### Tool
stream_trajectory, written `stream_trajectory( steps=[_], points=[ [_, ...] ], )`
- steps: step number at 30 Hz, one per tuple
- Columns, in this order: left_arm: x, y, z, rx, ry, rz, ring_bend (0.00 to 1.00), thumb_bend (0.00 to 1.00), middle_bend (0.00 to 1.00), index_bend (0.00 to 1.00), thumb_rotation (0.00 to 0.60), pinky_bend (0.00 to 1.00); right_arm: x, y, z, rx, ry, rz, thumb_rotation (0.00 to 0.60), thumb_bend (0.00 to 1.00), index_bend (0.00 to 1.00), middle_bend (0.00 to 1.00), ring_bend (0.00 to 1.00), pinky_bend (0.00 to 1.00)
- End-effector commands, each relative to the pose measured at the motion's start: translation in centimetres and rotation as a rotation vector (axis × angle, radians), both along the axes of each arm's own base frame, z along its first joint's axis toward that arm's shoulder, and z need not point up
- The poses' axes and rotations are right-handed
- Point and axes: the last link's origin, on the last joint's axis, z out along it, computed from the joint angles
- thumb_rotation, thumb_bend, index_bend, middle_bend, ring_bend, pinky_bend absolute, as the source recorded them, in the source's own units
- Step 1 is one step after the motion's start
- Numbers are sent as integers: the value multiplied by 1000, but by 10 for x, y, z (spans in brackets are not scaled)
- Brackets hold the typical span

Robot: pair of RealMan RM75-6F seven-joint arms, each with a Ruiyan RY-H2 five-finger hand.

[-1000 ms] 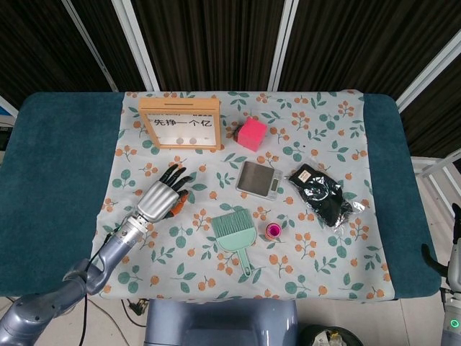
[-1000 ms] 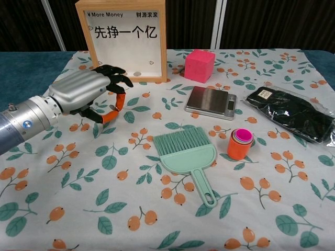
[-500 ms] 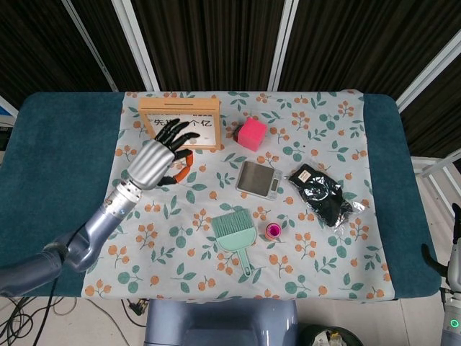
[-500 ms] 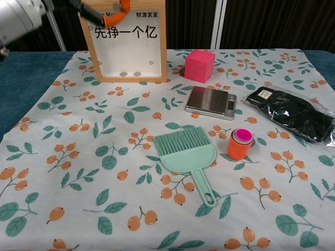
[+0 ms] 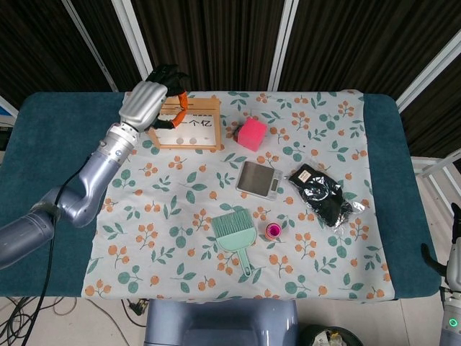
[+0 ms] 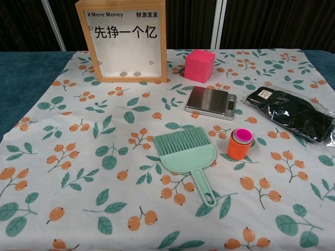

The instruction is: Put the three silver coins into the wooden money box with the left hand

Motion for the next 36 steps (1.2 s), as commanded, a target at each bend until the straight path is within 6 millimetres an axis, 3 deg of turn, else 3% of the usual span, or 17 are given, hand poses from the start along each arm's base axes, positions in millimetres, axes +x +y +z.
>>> stream_trajectory(
  steps=[1,10,23,36],
  points=[
    [8,22,-6,-41,-64,52,9,485,180,707,600,38,0,0,0,0,5,1,600,357,48,21,24,0],
    [-3,50,-21,-62,-69,131,9,490,185,711,600,29,0,0,0,-1,11,0,600,358,48,21,24,0],
    [-17,59,-46,-103,-50,186,9,490,187,715,600,27,0,0,2,-8,17,-3,600,358,48,21,23,0],
    [-20,65,-52,-104,-47,213,9,488,187,707,600,25,0,0,2,-11,16,-1,600,357,48,21,24,0]
  ],
)
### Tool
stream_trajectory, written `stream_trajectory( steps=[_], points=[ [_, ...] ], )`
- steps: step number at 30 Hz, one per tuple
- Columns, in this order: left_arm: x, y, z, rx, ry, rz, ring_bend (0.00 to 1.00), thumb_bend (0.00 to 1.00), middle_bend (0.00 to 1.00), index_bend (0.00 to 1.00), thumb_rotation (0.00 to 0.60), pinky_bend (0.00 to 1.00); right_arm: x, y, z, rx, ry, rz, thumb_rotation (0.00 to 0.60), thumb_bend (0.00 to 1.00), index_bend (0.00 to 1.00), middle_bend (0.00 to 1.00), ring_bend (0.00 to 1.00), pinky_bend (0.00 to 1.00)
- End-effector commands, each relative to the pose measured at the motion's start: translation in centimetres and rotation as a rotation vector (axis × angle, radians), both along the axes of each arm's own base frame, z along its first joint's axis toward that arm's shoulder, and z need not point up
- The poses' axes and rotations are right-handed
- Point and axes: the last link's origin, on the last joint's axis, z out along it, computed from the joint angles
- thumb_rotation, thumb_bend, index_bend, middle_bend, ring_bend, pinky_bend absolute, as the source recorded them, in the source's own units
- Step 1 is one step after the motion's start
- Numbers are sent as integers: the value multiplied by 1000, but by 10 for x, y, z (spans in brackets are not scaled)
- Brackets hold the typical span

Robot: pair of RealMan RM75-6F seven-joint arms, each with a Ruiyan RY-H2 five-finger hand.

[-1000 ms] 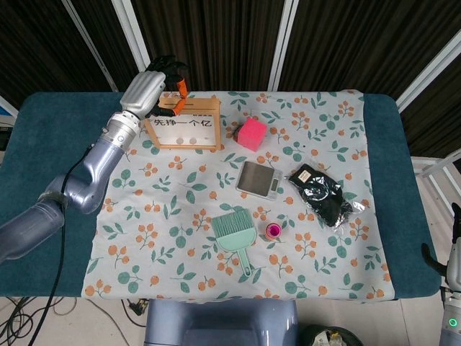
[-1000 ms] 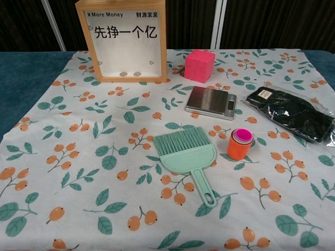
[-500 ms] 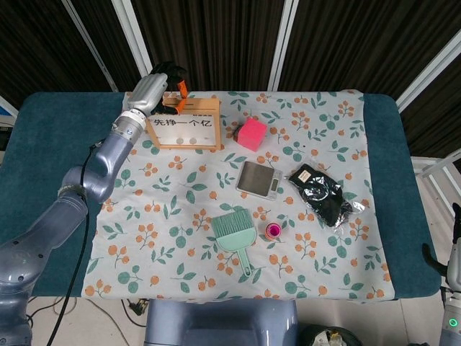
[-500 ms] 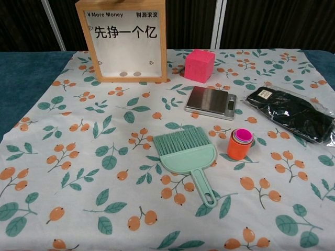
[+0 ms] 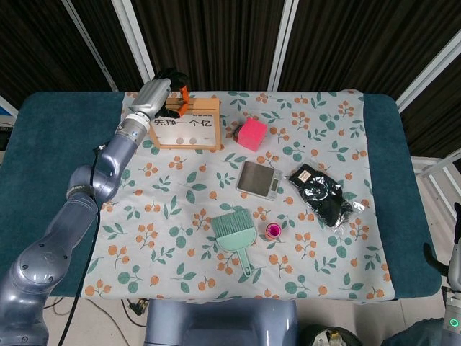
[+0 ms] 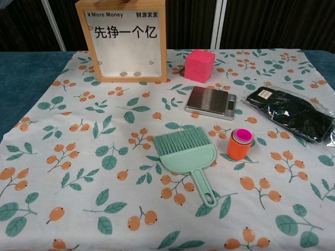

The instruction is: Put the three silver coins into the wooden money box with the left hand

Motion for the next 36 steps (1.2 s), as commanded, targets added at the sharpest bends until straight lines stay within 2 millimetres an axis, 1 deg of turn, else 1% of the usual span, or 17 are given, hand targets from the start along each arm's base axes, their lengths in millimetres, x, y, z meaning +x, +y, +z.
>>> stream_trajectory(
  steps=[1,8,19,36],
  points=[
    [2,0,-3,-5,2,0,9,488,187,706,600,25,0,0,0,1,0,0,600,357,48,21,24,0],
    [3,1,-6,1,12,-3,9,488,187,698,600,25,0,0,0,0,-1,0,600,358,48,21,23,0],
    [4,3,-3,27,-7,-2,9,485,188,686,600,25,-1,0,1,-4,0,-2,600,358,48,21,23,0],
    [-1,4,-4,42,62,7,8,471,187,651,600,21,-1,0,1,-7,-1,-6,600,358,48,21,23,0]
  ],
)
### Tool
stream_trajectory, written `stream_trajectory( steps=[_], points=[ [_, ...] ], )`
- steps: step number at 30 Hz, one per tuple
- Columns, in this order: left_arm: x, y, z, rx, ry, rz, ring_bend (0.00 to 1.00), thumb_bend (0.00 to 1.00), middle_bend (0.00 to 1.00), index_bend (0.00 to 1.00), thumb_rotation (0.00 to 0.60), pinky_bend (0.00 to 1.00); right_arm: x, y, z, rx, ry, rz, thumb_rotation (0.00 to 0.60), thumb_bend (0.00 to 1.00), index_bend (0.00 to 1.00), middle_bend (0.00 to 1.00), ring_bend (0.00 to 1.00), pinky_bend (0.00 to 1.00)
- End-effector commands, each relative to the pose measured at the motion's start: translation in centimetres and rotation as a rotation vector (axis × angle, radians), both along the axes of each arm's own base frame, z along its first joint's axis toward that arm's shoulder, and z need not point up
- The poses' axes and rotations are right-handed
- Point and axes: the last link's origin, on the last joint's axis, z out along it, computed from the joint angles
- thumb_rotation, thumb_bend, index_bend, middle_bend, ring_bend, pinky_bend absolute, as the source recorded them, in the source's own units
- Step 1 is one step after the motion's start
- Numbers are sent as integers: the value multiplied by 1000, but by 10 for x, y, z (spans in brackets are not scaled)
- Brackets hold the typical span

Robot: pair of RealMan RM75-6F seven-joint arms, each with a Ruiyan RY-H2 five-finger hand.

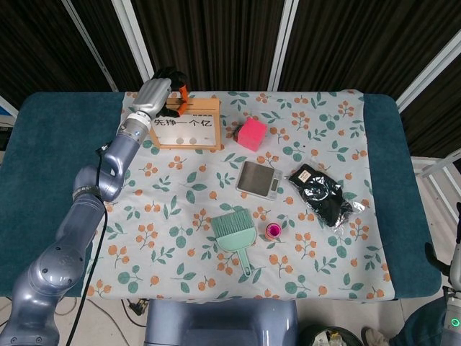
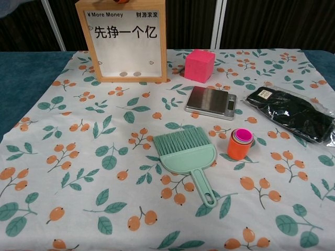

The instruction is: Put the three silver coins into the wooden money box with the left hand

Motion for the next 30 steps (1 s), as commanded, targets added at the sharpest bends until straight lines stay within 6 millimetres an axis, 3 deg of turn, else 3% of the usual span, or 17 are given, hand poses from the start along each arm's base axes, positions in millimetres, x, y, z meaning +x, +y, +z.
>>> stream_trajectory(
  steps=[1,19,30],
  points=[
    [1,0,-1,1,5,-2,8,471,187,649,600,21,0,0,0,0,0,2,600,358,48,21,23,0],
    [-1,1,1,2,25,3,0,471,179,551,600,15,1,0,0,1,-6,5,600,357,48,21,23,0],
    [2,1,1,3,29,-8,0,395,175,499,600,12,1,0,0,1,-5,7,600,358,48,21,24,0]
  ],
)
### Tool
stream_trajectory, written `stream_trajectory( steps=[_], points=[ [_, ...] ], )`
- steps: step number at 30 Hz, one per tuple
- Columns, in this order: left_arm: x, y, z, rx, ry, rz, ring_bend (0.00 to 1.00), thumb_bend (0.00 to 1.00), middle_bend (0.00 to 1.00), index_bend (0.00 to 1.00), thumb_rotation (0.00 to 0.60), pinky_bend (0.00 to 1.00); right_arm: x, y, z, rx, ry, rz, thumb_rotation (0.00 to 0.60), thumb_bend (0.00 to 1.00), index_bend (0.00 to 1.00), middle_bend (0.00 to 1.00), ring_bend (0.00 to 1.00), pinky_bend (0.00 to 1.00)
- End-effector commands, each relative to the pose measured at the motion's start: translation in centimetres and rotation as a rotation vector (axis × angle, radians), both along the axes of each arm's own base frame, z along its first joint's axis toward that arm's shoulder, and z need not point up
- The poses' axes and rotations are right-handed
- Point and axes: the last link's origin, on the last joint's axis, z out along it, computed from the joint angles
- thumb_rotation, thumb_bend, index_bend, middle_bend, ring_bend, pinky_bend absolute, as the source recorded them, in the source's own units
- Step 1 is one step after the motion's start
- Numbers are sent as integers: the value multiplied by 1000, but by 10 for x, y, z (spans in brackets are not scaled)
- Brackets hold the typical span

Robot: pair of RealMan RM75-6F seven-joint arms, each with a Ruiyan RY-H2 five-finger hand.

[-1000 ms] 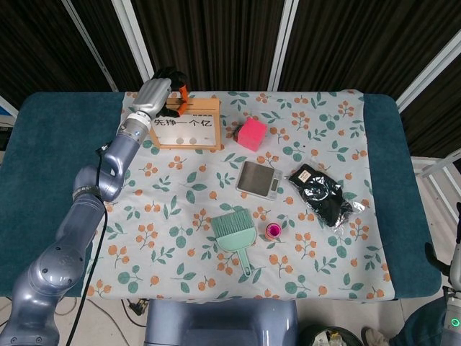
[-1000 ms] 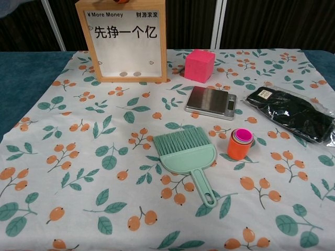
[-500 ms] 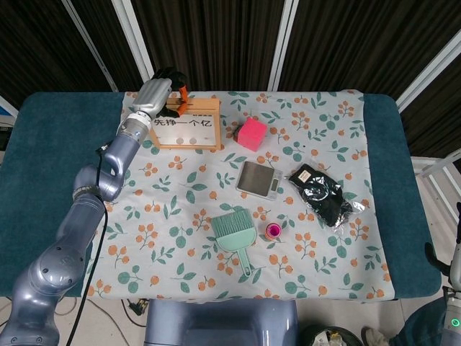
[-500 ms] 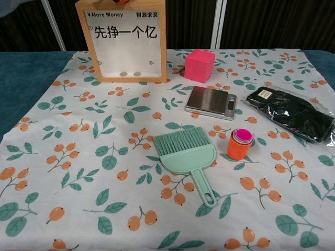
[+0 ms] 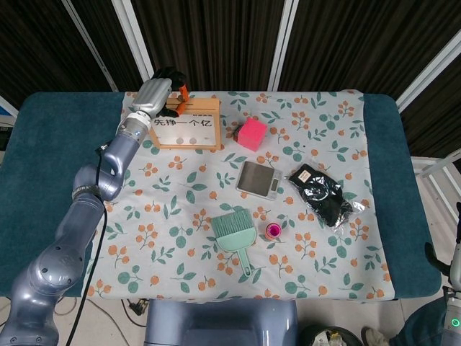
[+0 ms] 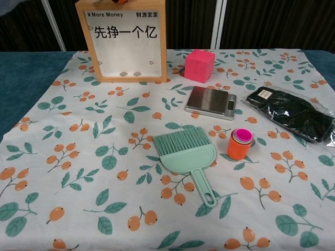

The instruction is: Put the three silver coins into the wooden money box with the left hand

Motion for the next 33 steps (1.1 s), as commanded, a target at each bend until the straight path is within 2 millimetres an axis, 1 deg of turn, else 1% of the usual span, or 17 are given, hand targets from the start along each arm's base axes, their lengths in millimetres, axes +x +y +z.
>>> stream_trajectory(
  steps=[1,10,17,33],
  points=[
    [0,0,0,1,1,-1,0,390,175,498,600,12,0,0,0,0,-1,1,600,358,48,21,24,0],
    [0,0,0,3,3,-7,0,389,174,497,600,11,0,0,0,0,-1,0,600,357,48,21,24,0],
    [1,0,2,16,16,-14,0,389,174,527,600,12,1,0,0,-2,0,2,600,358,48,21,24,0],
    [-3,0,4,25,47,-11,0,389,165,525,600,13,1,0,0,0,1,5,600,358,48,21,24,0]
  ],
)
